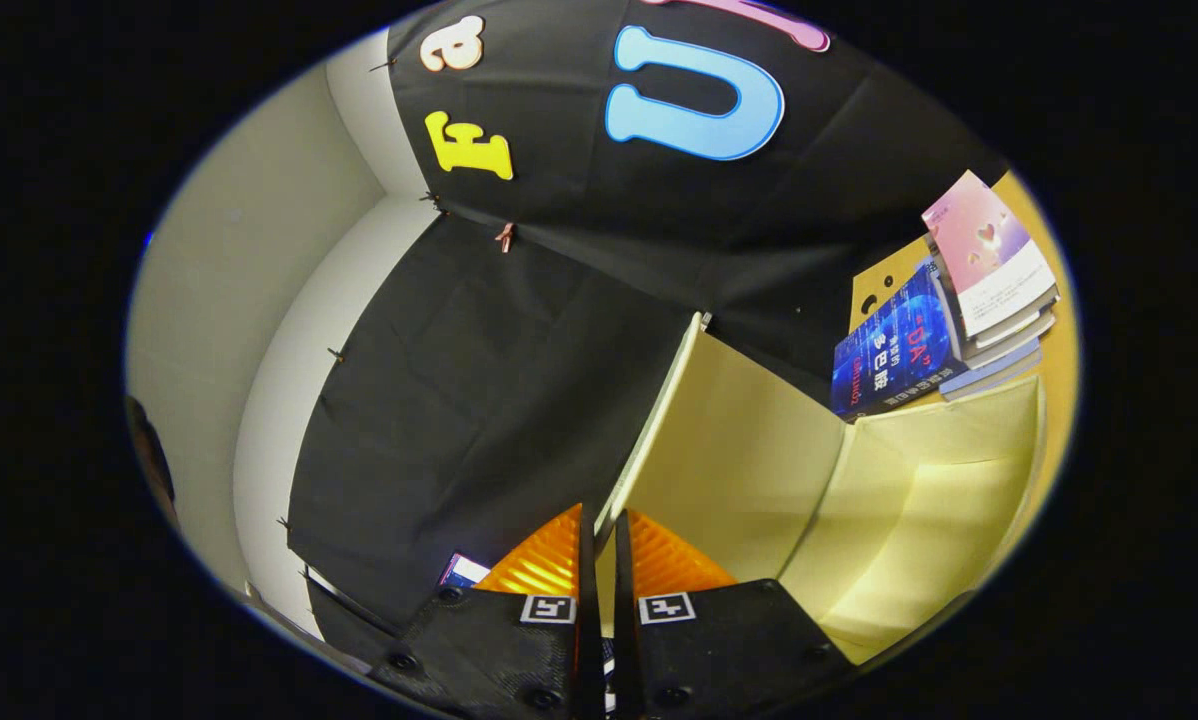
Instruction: Open the storage box then place both shoes into the box .Put the left shoe in first, then the right shoe, with the right side of both shoes facing outward in a uniform manner.
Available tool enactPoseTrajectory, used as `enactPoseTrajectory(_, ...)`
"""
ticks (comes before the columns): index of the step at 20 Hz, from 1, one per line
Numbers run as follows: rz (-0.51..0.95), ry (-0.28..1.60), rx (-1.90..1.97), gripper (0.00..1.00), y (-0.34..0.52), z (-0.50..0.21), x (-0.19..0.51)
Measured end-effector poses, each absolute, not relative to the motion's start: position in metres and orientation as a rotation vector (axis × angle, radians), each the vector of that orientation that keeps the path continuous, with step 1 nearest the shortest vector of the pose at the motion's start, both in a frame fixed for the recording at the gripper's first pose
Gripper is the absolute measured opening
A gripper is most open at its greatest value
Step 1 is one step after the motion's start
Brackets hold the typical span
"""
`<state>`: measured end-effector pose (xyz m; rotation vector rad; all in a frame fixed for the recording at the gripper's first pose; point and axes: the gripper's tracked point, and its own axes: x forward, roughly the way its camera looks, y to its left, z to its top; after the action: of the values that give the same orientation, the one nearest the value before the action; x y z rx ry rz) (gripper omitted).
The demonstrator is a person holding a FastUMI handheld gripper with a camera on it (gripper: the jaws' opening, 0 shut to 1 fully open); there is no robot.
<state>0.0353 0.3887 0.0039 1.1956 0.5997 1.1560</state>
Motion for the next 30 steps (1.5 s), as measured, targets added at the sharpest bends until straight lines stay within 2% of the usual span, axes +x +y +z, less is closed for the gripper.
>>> enactPoseTrajectory(6,1.132,0.657,1.125,0.08,0.453,-0.003,0.034)
enactPoseTrajectory(8,1.116,0.68,1.069,0.11,0.467,-0.01,0.033)
enactPoseTrajectory(9,1.112,0.691,1.038,0.22,0.472,-0.017,0.031)
enactPoseTrajectory(10,1.108,0.701,1.018,0.28,0.476,-0.02,0.029)
enactPoseTrajectory(13,1.081,0.7,0.989,0.63,0.477,-0.028,0.029)
enactPoseTrajectory(14,1.065,0.696,0.989,0.65,0.475,-0.031,0.031)
enactPoseTrajectory(15,1.046,0.693,0.994,0.76,0.473,-0.033,0.034)
enactPoseTrajectory(16,1.021,0.692,1.0,0.8,0.469,-0.036,0.037)
enactPoseTrajectory(18,0.976,0.691,1.009,0.97,0.46,-0.042,0.044)
enactPoseTrajectory(23,0.892,0.66,0.946,0.97,0.41,-0.063,0.046)
enactPoseTrajectory(30,0.712,0.558,0.604,0.97,0.281,-0.108,0.025)
